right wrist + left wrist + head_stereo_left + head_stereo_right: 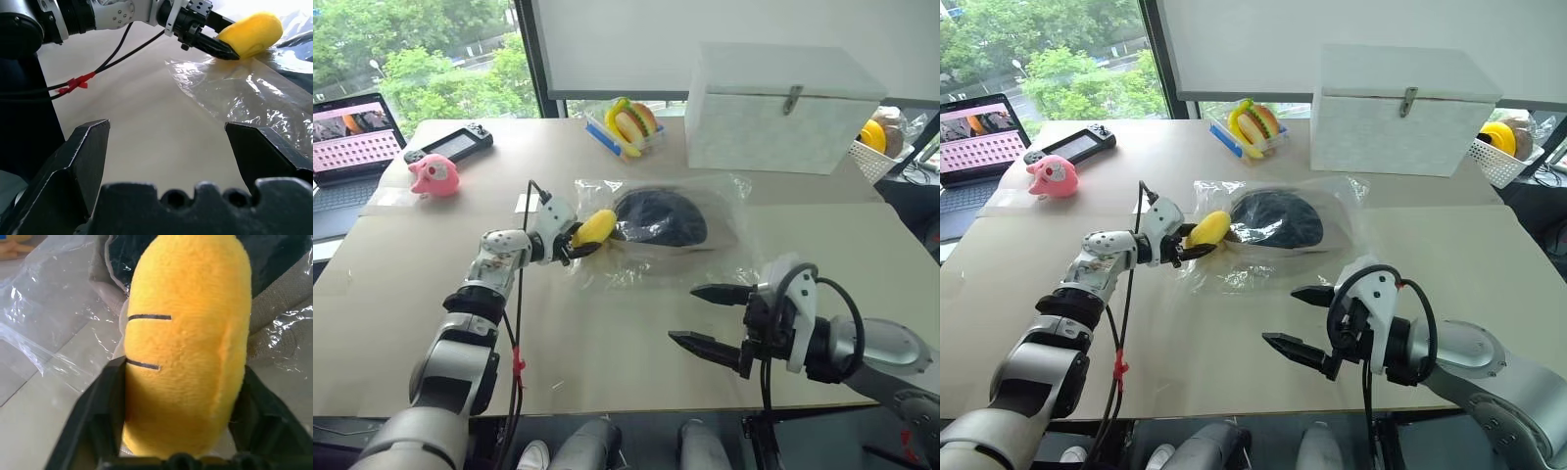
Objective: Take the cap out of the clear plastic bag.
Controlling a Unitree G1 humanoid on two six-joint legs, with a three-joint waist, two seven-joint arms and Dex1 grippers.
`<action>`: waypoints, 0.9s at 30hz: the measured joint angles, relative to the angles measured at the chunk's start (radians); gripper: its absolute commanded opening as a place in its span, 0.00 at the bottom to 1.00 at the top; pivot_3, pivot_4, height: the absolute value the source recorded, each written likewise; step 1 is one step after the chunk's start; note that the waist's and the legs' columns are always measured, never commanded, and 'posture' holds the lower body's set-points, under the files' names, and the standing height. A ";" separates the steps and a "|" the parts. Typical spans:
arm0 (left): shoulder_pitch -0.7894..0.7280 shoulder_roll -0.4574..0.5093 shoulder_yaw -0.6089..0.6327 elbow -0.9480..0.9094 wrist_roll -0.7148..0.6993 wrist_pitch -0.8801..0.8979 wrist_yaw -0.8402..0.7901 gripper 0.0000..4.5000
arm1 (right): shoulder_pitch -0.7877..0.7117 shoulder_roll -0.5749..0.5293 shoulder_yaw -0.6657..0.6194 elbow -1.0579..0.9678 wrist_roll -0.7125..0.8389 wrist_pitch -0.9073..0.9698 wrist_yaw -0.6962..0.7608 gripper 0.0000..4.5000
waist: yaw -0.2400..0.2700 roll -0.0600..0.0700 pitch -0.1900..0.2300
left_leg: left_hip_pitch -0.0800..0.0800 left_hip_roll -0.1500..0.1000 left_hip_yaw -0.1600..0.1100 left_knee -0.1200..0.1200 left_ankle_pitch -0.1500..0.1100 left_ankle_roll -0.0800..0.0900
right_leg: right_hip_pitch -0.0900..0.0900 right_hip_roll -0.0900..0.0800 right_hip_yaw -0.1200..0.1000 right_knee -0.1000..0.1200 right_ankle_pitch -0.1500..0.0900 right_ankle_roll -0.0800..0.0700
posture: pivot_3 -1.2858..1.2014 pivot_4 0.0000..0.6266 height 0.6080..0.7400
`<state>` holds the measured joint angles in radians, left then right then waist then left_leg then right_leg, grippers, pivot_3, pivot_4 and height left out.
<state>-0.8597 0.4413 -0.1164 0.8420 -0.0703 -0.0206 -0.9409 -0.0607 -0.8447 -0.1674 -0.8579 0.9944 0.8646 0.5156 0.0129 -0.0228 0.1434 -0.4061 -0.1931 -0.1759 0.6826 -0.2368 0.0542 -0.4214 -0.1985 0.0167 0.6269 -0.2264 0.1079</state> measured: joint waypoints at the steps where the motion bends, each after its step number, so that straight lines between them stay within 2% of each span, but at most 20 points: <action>1: 0.000 0.000 0.000 0.001 0.001 -0.001 0.000 0.28 | 0.000 0.000 0.000 0.000 -0.002 -0.001 -0.001 1.00 | 0.000 0.000 0.000 | 0.000 0.000 0.000 0.000 0.000 0.000 | 0.000 0.000 0.000 0.000 0.000 0.000 | 0.52 0.24 0.98; 5: -0.005 0.000 0.003 0.012 0.010 -0.008 0.000 0.01 | 0.000 0.000 0.001 0.000 -0.013 -0.004 -0.005 1.00 | -0.001 0.000 0.000 | 0.000 0.000 0.000 0.000 0.000 0.000 | 0.000 0.000 0.000 0.000 0.000 0.000 | 0.52 0.24 0.98; 10: -0.005 -0.006 0.005 0.023 0.023 -0.028 0.023 0.00 | 0.000 0.001 0.006 0.000 -0.031 -0.005 -0.007 1.00 | -0.001 0.000 0.000 | 0.000 0.000 0.000 0.000 0.000 0.000 | 0.000 0.000 0.000 0.000 0.000 0.000 | 0.52 0.24 0.98; 14: -0.008 -0.026 0.080 0.041 -0.014 -0.016 0.098 0.00 | 0.000 0.004 0.024 0.001 -0.043 -0.005 -0.006 1.00 | -0.004 -0.001 0.000 | 0.000 0.000 0.000 0.000 0.000 0.000 | 0.000 0.000 0.000 0.001 0.000 0.000 | 0.52 0.24 0.98; 18: -0.111 0.011 0.232 0.136 -0.061 0.005 0.339 0.00 | 0.000 0.008 0.034 0.005 -0.051 -0.005 -0.007 1.00 | -0.007 -0.005 0.003 | -0.001 0.000 0.000 0.001 0.001 -0.001 | -0.001 0.000 0.000 0.001 0.000 0.000 | 0.52 0.24 0.98; 20: -0.155 0.050 0.259 0.186 -0.051 0.002 0.454 0.00 | -0.001 0.016 0.036 0.006 -0.052 -0.005 -0.008 1.00 | -0.008 -0.006 0.002 | -0.001 0.000 0.000 0.001 0.000 -0.001 | -0.001 0.000 0.000 0.001 0.000 0.000 | 0.52 0.24 0.98; 23: -0.214 0.140 0.263 0.342 0.021 0.009 0.713 0.00 | -0.009 0.035 0.045 0.016 -0.061 -0.005 -0.018 1.00 | -0.012 -0.007 0.002 | 0.000 0.000 0.000 0.001 0.000 -0.001 | -0.001 0.000 0.001 0.002 0.000 0.000 | 0.52 0.24 0.98; 27: -0.223 0.167 0.250 0.456 0.081 0.022 0.836 0.00 | -0.009 0.053 0.050 0.027 -0.068 -0.005 -0.026 1.00 | 0.000 -0.008 0.001 | 0.000 -0.001 -0.001 0.001 0.001 -0.001 | 0.000 0.000 -0.001 0.003 0.000 0.001 | 0.52 0.24 0.98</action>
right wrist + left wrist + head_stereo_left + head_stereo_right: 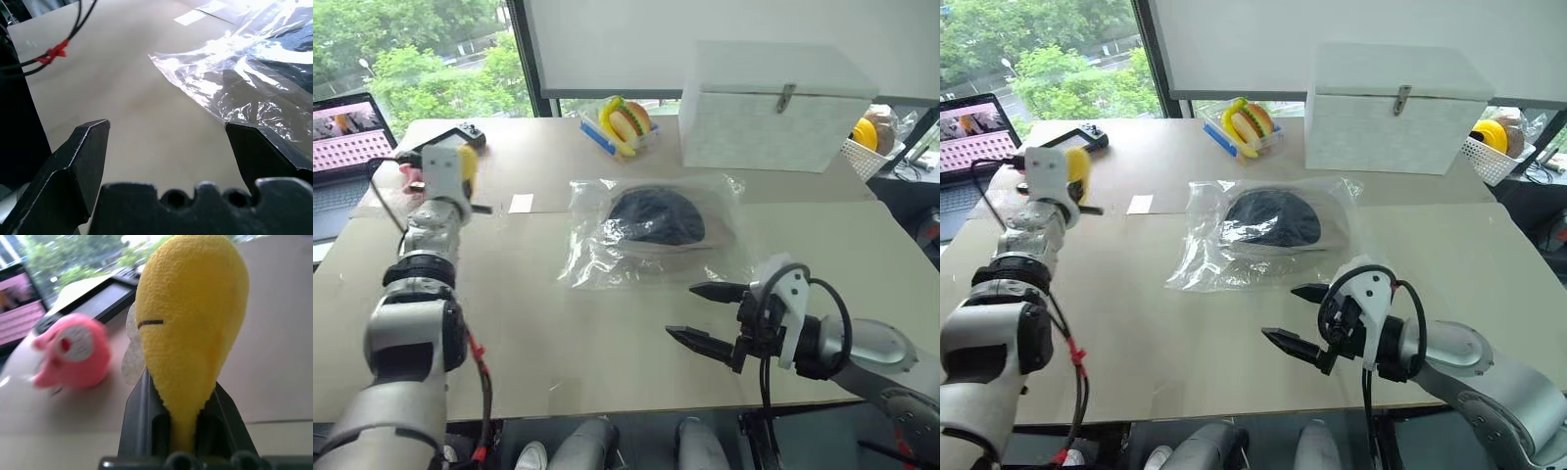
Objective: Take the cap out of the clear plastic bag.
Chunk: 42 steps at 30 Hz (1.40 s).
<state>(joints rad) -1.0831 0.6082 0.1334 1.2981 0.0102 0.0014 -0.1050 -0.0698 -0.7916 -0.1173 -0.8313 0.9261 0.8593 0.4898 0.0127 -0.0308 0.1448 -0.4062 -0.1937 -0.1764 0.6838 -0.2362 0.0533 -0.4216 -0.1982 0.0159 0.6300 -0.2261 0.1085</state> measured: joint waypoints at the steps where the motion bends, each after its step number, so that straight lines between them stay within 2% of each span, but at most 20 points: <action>1: 0.000 0.000 -0.009 0.032 0.025 0.000 0.024 0.00 | 0.002 0.005 0.001 0.001 -0.001 0.000 0.000 1.00 | 0.007 -0.001 0.000 | 0.000 0.000 -0.001 0.001 0.000 0.000 | 0.000 0.000 -0.001 0.000 0.000 0.000 | 0.52 0.24 0.98; 3: 0.000 -0.001 -0.024 0.058 0.055 0.000 0.059 0.00 | 0.012 0.006 0.001 0.009 -0.006 -0.001 0.001 1.00 | 0.010 -0.005 0.000 | -0.001 -0.001 -0.001 0.001 0.000 0.000 | 0.000 0.000 -0.001 0.001 0.001 0.001 | 0.52 0.24 0.98; 5: -0.004 -0.001 -0.035 0.070 0.082 0.000 0.098 0.21 | 0.021 0.007 0.000 0.020 -0.018 -0.002 0.001 1.00 | 0.009 -0.007 0.000 | -0.001 -0.001 -0.001 0.001 0.000 0.000 | 0.000 0.000 -0.001 0.001 0.001 0.001 | 0.52 0.24 0.98; 6: -0.006 -0.001 -0.037 0.071 0.088 0.000 0.107 0.24 | 0.024 0.008 -0.001 0.021 -0.020 -0.002 0.001 1.00 | 0.008 -0.007 0.000 | -0.002 -0.001 -0.001 0.001 0.000 0.000 | 0.000 0.000 -0.001 0.001 0.001 0.001 | 0.52 0.24 0.98; 7: -0.012 -0.001 -0.041 0.073 0.105 0.001 0.127 0.35 | 0.030 0.010 -0.001 0.024 -0.022 -0.003 0.001 1.00 | 0.005 -0.007 0.000 | -0.002 0.000 -0.001 0.001 0.000 0.000 | 0.000 0.000 -0.001 0.001 0.001 0.001 | 0.52 0.24 0.98; 11: -0.019 0.002 -0.040 0.074 0.129 0.006 0.161 0.66 | 0.036 0.018 -0.001 0.026 -0.039 -0.004 0.000 1.00 | -0.003 -0.007 0.000 | -0.001 0.000 0.000 0.001 0.000 0.000 | 0.000 0.000 0.000 0.001 0.001 0.001 | 0.52 0.24 0.98; 12: -0.019 0.002 -0.040 0.074 0.132 0.007 0.163 0.69 | 0.036 0.020 -0.001 0.026 -0.040 -0.004 0.000 1.00 | -0.004 -0.007 0.000 | -0.001 0.000 0.000 0.001 0.000 0.000 | 0.000 0.000 0.000 0.001 0.001 0.001 | 0.52 0.24 0.98; 13: -0.019 0.002 -0.040 0.075 0.141 0.012 0.165 0.81 | 0.038 0.021 -0.002 0.026 -0.040 -0.004 0.000 1.00 | -0.006 -0.007 0.000 | -0.001 0.000 0.000 0.001 0.000 0.000 | 0.000 0.000 0.000 0.001 0.001 0.001 | 0.52 0.24 0.98; 14: -0.019 0.002 -0.039 0.075 0.145 0.014 0.166 0.85 | 0.042 0.021 -0.002 0.025 -0.041 -0.004 -0.001 1.00 | -0.006 -0.007 0.000 | -0.001 0.000 0.000 0.001 0.000 0.000 | 0.000 0.000 0.000 0.001 0.001 0.001 | 0.52 0.24 0.98; 16: -0.019 0.002 -0.036 0.075 0.148 0.020 0.165 1.00 | 0.051 0.022 -0.003 0.024 -0.041 -0.004 -0.001 1.00 | -0.006 -0.007 0.000 | -0.001 0.000 0.000 0.001 0.000 0.000 | 0.000 0.000 0.000 0.002 0.001 0.001 | 0.52 0.24 0.98; 23: -0.021 0.002 -0.023 0.075 0.148 0.016 0.133 1.00 | 0.054 0.022 -0.004 0.018 -0.042 -0.006 0.002 1.00 | -0.005 -0.007 0.000 | -0.001 0.000 0.000 0.001 0.000 0.000 | 0.000 0.000 0.000 0.001 0.002 0.001 | 0.52 0.24 0.98; 28: -0.056 -0.018 0.002 0.072 0.132 -0.053 0.067 1.00 | 0.052 0.022 -0.004 0.023 -0.050 -0.014 0.014 1.00 | -0.002 -0.007 0.000 | -0.002 0.000 0.000 0.002 0.000 0.000 | 0.000 0.000 0.000 0.001 0.002 0.001 | 0.52 0.24 0.98; 31: -0.086 -0.090 0.010 0.034 0.091 -0.164 -0.109 1.00 | 0.047 0.022 -0.004 0.030 -0.053 -0.016 0.023 1.00 | 0.012 -0.007 0.000 | -0.003 -0.001 -0.001 0.006 -0.001 0.001 | 0.000 0.000 -0.003 0.000 0.002 0.001 | 0.52 0.24 0.98; 32: -0.088 -0.135 0.008 -0.001 0.065 -0.217 -0.215 1.00 | 0.046 0.022 -0.004 0.032 -0.057 -0.017 0.025 1.00 | 0.015 -0.007 0.000 | -0.005 -0.001 -0.001 0.009 -0.001 0.002 | 0.001 0.000 -0.003 0.001 0.002 0.001 | 0.52 0.24 0.98; 36: -0.045 -0.249 0.004 -0.161 -0.049 -0.283 -0.561 1.00 | 0.049 0.023 -0.004 0.036 -0.060 -0.019 0.027 1.00 | -0.007 -0.007 0.000 | -0.009 0.000 0.001 0.013 -0.003 0.004 | -0.001 -0.001 -0.001 0.001 0.003 0.003 | 0.52 0.24 0.98; 39: 0.137 -0.257 -0.076 -0.501 -0.156 -0.196 -0.857 1.00 | 0.069 0.025 -0.018 0.036 -0.061 -0.021 0.021 1.00 | -0.040 -0.006 -0.001 | -0.009 0.001 0.002 0.012 -0.003 0.005 | -0.002 -0.001 0.001 0.002 0.003 0.003 | 0.52 0.24 0.98; 42: 0.339 -0.188 -0.180 -0.815 -0.203 -0.071 -1.043 1.00 | 0.104 0.025 -0.052 0.037 -0.062 -0.022 0.016 1.00 | -0.060 -0.005 -0.001 | -0.008 0.001 0.002 0.012 -0.003 0.004 | -0.002 0.000 0.002 0.002 0.004 0.003 | 0.52 0.24 0.98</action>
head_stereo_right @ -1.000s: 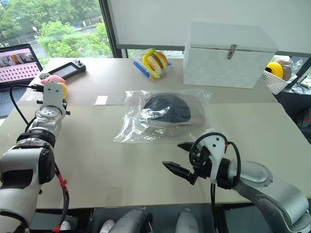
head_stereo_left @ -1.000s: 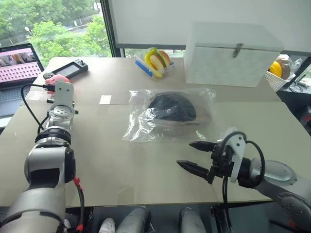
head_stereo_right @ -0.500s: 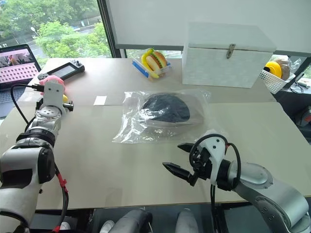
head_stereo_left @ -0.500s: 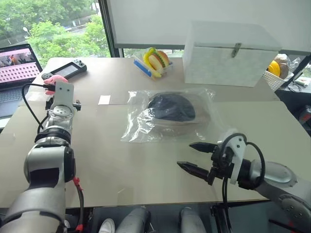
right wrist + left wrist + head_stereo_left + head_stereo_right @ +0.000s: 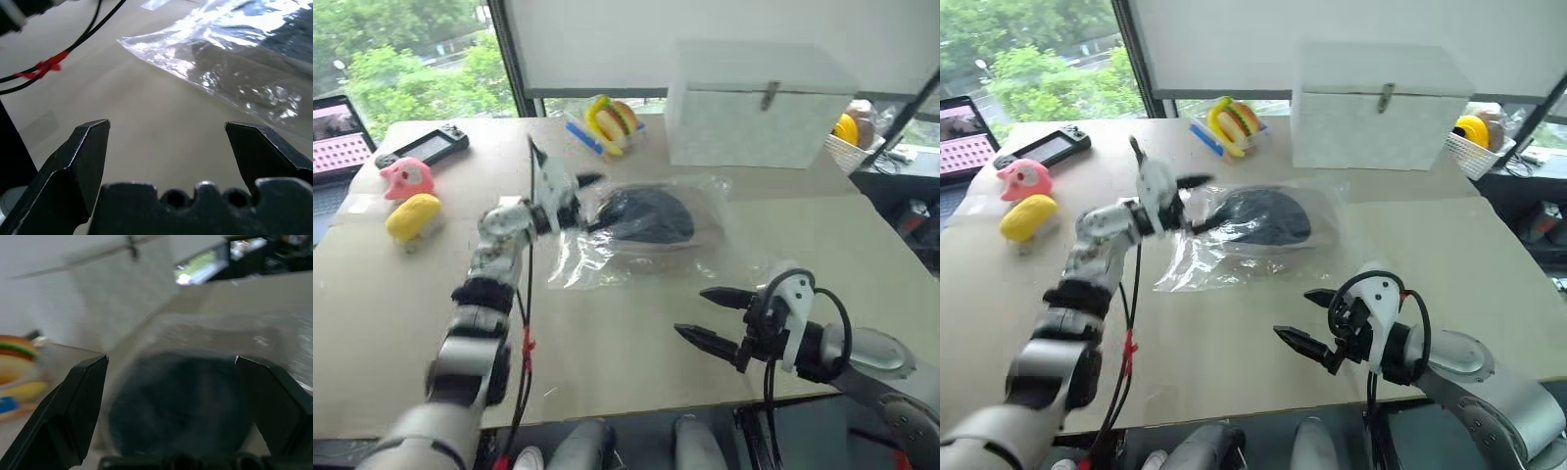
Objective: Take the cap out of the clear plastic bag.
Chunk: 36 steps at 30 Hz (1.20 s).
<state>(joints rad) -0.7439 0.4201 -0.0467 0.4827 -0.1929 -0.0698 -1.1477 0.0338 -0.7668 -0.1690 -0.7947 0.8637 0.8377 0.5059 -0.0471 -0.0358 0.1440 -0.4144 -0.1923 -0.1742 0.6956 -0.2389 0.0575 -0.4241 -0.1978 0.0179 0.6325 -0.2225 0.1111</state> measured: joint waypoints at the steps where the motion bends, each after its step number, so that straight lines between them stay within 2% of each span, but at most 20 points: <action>1: 0.028 0.019 -0.016 -0.044 -0.002 0.019 -0.021 1.00 | 0.005 0.000 -0.012 0.001 -0.004 -0.001 -0.004 1.00 | 0.002 0.000 0.000 | 0.000 0.000 0.000 0.000 0.001 -0.001 | 0.000 0.001 0.000 0.000 0.000 -0.001 | 0.52 0.24 0.98; 5: 0.090 0.098 -0.042 -0.204 -0.001 0.059 -0.061 1.00 | 0.009 0.001 -0.080 0.048 -0.044 -0.022 -0.032 1.00 | 0.034 0.002 0.001 | 0.009 -0.001 0.000 -0.001 -0.003 0.005 | 0.002 0.002 -0.001 -0.004 0.001 -0.002 | 0.52 0.24 0.98; 9: 0.131 0.122 -0.075 -0.298 0.030 0.045 -0.058 1.00 | 0.069 -0.052 -0.255 0.156 -0.115 -0.090 0.023 1.00 | 0.076 0.010 0.000 | 0.012 -0.001 0.000 -0.002 -0.003 0.005 | 0.004 0.002 0.000 -0.003 0.001 -0.002 | 0.52 0.24 0.98; 13: 0.149 0.114 -0.118 -0.331 0.048 0.031 -0.049 1.00 | 0.168 -0.123 -0.337 0.220 -0.167 -0.123 0.138 1.00 | 0.079 0.011 0.000 | 0.011 0.000 0.001 -0.003 -0.002 0.003 | 0.004 0.003 0.000 -0.003 0.002 -0.002 | 0.52 0.24 0.98; 17: 0.151 0.087 -0.146 -0.345 0.079 0.003 -0.010 1.00 | 0.187 -0.128 -0.379 0.267 -0.195 -0.142 0.190 1.00 | 0.069 0.011 0.000 | 0.009 0.001 0.004 -0.003 -0.002 0.003 | 0.004 0.002 0.003 -0.004 0.001 -0.002 | 0.52 0.24 0.98; 21: 0.153 0.057 -0.178 -0.324 0.137 -0.052 0.050 1.00 | 0.185 -0.128 -0.396 0.260 -0.195 -0.142 0.202 1.00 | 0.067 0.011 0.000 | 0.009 0.001 0.004 -0.003 -0.004 0.007 | 0.004 0.002 0.003 -0.004 0.001 -0.002 | 0.52 0.24 0.98; 26: 0.168 0.023 -0.186 -0.306 0.133 -0.054 0.074 1.00 | 0.184 -0.124 -0.395 0.225 -0.195 -0.140 0.188 1.00 | 0.068 0.011 0.000 | 0.009 0.001 0.004 -0.003 -0.004 0.007 | 0.004 0.002 0.003 -0.004 0.001 -0.002 | 0.52 0.24 0.98; 30: 0.135 0.041 -0.221 -0.185 0.241 -0.092 0.131 1.00 | 0.183 -0.122 -0.396 0.194 -0.190 -0.125 0.168 1.00 | 0.068 0.011 0.000 | 0.009 0.001 0.005 -0.003 -0.004 0.007 | 0.004 0.002 0.003 -0.004 0.001 -0.002 | 0.52 0.24 0.98; 36: 0.091 0.072 -0.256 -0.010 0.274 -0.230 0.093 1.00 | 0.193 -0.107 -0.405 0.147 -0.172 -0.098 0.152 1.00 | 0.070 0.011 0.000 | 0.009 0.001 0.005 -0.003 -0.005 0.008 | 0.004 0.002 0.002 -0.005 0.001 -0.002 | 0.52 0.24 0.98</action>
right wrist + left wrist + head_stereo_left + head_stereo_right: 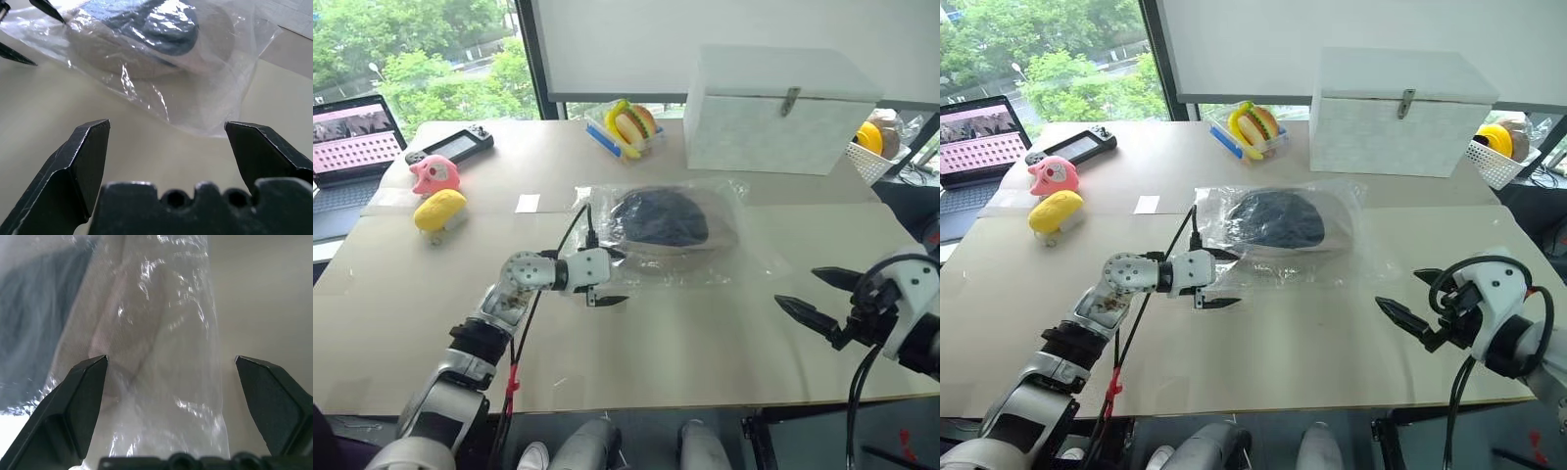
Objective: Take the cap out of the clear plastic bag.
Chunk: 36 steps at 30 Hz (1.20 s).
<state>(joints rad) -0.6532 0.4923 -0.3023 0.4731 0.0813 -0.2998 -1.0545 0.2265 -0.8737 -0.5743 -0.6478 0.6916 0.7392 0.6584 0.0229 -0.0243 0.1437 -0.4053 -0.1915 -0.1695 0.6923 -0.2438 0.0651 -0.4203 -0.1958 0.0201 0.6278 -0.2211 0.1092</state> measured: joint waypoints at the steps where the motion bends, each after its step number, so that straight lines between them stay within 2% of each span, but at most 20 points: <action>1: -0.020 0.004 0.000 0.036 -0.004 -0.034 -0.019 1.00 | 0.003 0.001 -0.007 -0.009 0.000 0.007 -0.005 1.00 | 0.001 0.000 0.000 | 0.000 0.000 0.000 0.000 0.000 0.000 | 0.000 0.000 0.000 0.000 0.000 0.000 | 0.52 0.24 0.98; 7: -0.135 -0.011 0.007 0.265 -0.013 -0.140 -0.067 1.00 | 0.022 0.009 -0.034 -0.026 0.002 0.017 -0.009 1.00 | 0.003 0.000 0.000 | 0.000 0.000 0.000 0.000 0.000 0.000 | 0.000 0.000 0.000 -0.001 0.000 0.000 | 0.52 0.24 0.98; 11: -0.271 -0.096 0.041 0.388 -0.017 -0.116 -0.038 1.00 | 0.023 0.021 -0.034 -0.038 0.013 0.027 -0.013 1.00 | 0.012 -0.001 0.000 | -0.002 -0.001 0.000 0.002 -0.001 0.001 | 0.000 -0.001 -0.001 -0.001 0.000 0.001 | 0.52 0.24 0.98; 15: -0.316 -0.178 0.039 0.346 -0.011 -0.113 0.002 1.00 | 0.017 0.021 -0.030 -0.046 0.021 0.027 -0.013 1.00 | 0.014 -0.001 0.000 | -0.003 -0.001 0.001 0.002 0.002 -0.003 | 0.000 -0.003 -0.001 -0.002 0.000 0.003 | 0.52 0.24 0.98; 21: -0.171 -0.188 -0.058 0.175 0.150 -0.123 0.139 1.00 | 0.014 0.021 -0.029 -0.050 0.034 0.029 -0.015 1.00 | -0.009 -0.001 0.000 | -0.003 -0.001 0.004 0.001 0.002 -0.003 | -0.001 -0.003 0.001 -0.003 0.000 0.003 | 0.52 0.24 0.98; 24: -0.127 -0.193 -0.087 0.109 0.227 -0.072 0.223 1.00 | 0.016 0.022 -0.029 -0.052 0.038 0.029 -0.016 1.00 | -0.004 -0.001 0.000 | -0.002 -0.001 0.003 0.001 -0.001 0.002 | 0.000 -0.003 0.000 -0.002 0.000 0.003 | 0.52 0.24 0.98; 27: -0.124 -0.245 -0.090 0.077 0.287 0.029 0.327 1.00 | 0.020 0.024 -0.029 -0.054 0.039 0.029 -0.016 1.00 | 0.007 -0.001 0.000 | -0.001 -0.001 0.004 0.002 -0.001 0.002 | 0.001 -0.003 0.000 -0.002 0.000 0.003 | 0.52 0.24 0.98; 31: -0.131 -0.304 -0.113 0.085 0.388 0.133 0.491 1.00 | 0.021 0.027 -0.029 -0.057 0.039 0.029 -0.018 1.00 | 0.016 -0.001 0.000 | -0.001 -0.001 0.004 0.002 -0.001 0.002 | 0.001 -0.003 0.000 -0.001 0.000 0.003 | 0.52 0.24 0.98; 36: -0.157 -0.365 -0.118 0.125 0.425 0.234 0.603 1.00 | 0.026 0.038 -0.030 -0.059 0.040 0.029 -0.022 1.00 | 0.018 -0.001 0.000 | -0.001 -0.001 0.004 0.002 -0.001 0.002 | 0.000 -0.003 0.000 -0.001 0.000 0.003 | 0.52 0.24 0.98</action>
<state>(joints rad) -0.8103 0.1268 -0.4201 0.5977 0.5064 -0.0656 -0.4514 0.2525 -0.8352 -0.6047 -0.7073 0.7314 0.7683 0.6360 0.0406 -0.0252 0.1442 -0.4060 -0.1927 -0.1653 0.6939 -0.2446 0.0667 -0.4198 -0.1989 0.0205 0.6273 -0.2213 0.1125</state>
